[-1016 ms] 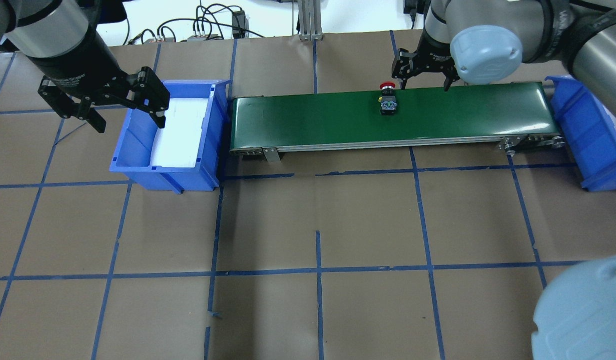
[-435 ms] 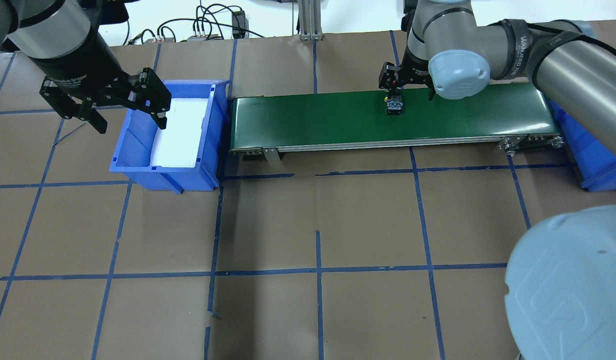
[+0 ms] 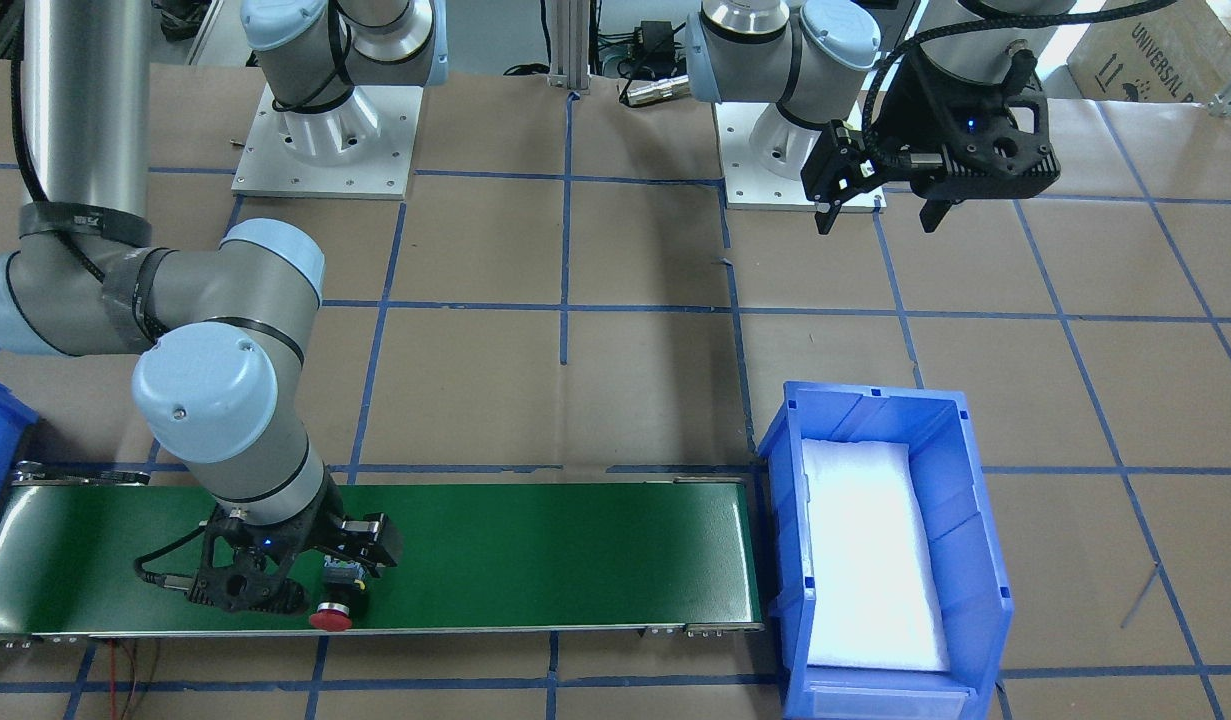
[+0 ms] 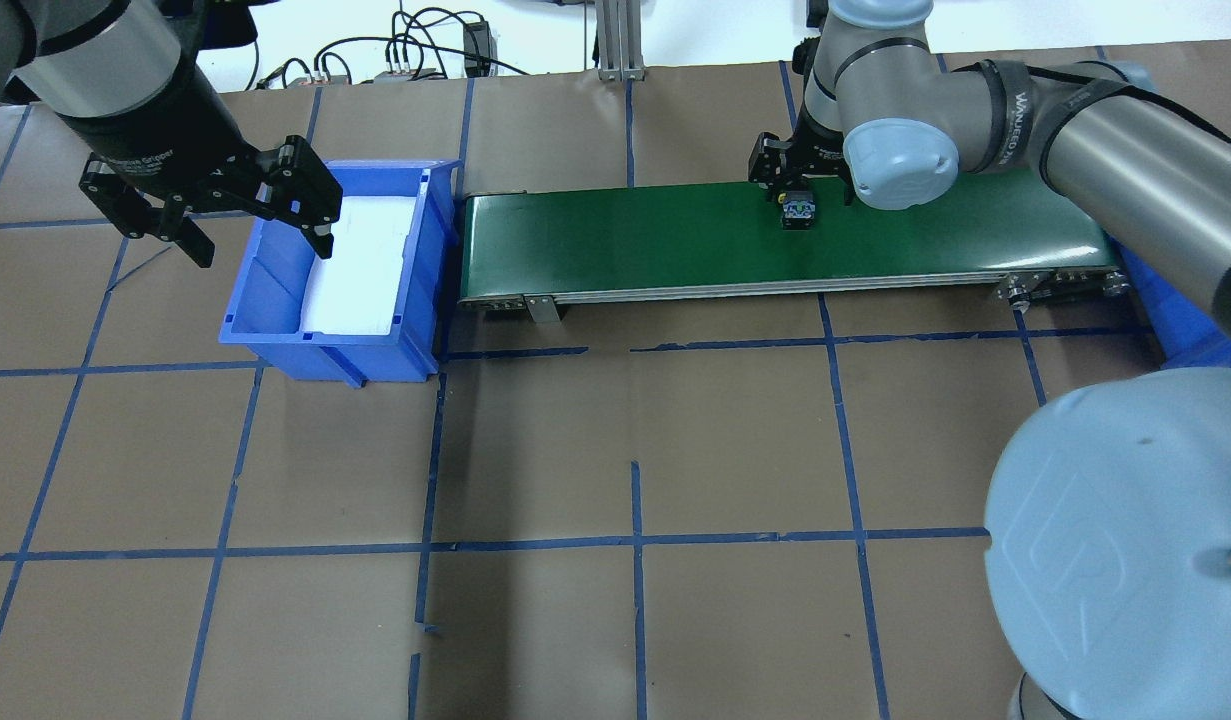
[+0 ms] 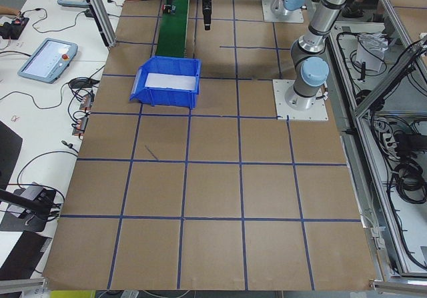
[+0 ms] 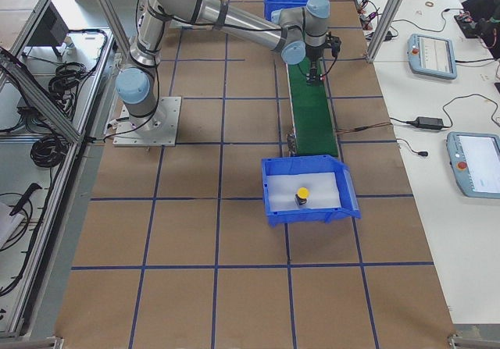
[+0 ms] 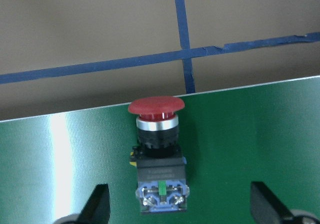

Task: Transport two buttons from left to right
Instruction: 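Lower the right gripper and grasp the red button, then lift the red button into the far-end blue bin and release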

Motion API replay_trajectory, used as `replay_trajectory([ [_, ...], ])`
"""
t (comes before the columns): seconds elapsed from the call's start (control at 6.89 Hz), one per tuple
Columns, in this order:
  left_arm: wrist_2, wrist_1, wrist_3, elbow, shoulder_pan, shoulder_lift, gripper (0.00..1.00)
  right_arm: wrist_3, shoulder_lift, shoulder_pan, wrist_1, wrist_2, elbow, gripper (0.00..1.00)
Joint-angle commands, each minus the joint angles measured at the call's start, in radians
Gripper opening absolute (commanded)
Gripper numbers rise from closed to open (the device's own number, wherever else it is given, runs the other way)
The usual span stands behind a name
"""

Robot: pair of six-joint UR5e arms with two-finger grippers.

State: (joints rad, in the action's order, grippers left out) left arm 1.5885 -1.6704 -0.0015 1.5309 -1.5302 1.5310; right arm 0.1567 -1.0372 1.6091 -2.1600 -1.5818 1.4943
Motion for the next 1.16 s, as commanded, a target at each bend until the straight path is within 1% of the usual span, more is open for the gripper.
replay_trajectory([
  [0.0, 0.004, 0.0, 0.0, 0.0, -0.001, 0.0, 1.0, -0.003, 0.035, 0.0, -0.021, 0.002, -0.02, 0.99],
  [0.15, 0.001, 0.0, 0.0, 0.0, 0.001, 0.0, 1.0, -0.003, 0.037, -0.001, -0.026, 0.0, -0.016, 0.87],
  [0.29, 0.002, 0.0, 0.0, 0.002, -0.004, 0.0, 1.0, -0.005, 0.034, -0.003, -0.024, -0.007, -0.003, 0.47],
  [0.44, 0.001, 0.0, 0.0, 0.002, -0.004, 0.0, 1.0, -0.025, 0.026, -0.006, -0.014, -0.013, -0.005, 0.22],
  [0.58, 0.004, 0.0, 0.0, 0.002, -0.004, 0.0, 1.0, -0.052, 0.007, -0.024, 0.017, -0.02, -0.014, 0.08],
  [0.73, 0.001, 0.0, 0.0, 0.002, -0.004, 0.0, 1.0, -0.074, -0.073, -0.062, 0.122, -0.021, -0.022, 0.05],
  [0.87, 0.001, 0.0, 0.0, 0.002, -0.004, 0.0, 1.0, -0.133, -0.14, -0.115, 0.222, -0.017, -0.031, 0.05],
  [1.02, 0.001, 0.0, -0.002, 0.005, -0.008, 0.001, 1.0, -0.198, -0.199, -0.194, 0.326, -0.017, -0.043, 0.07],
])
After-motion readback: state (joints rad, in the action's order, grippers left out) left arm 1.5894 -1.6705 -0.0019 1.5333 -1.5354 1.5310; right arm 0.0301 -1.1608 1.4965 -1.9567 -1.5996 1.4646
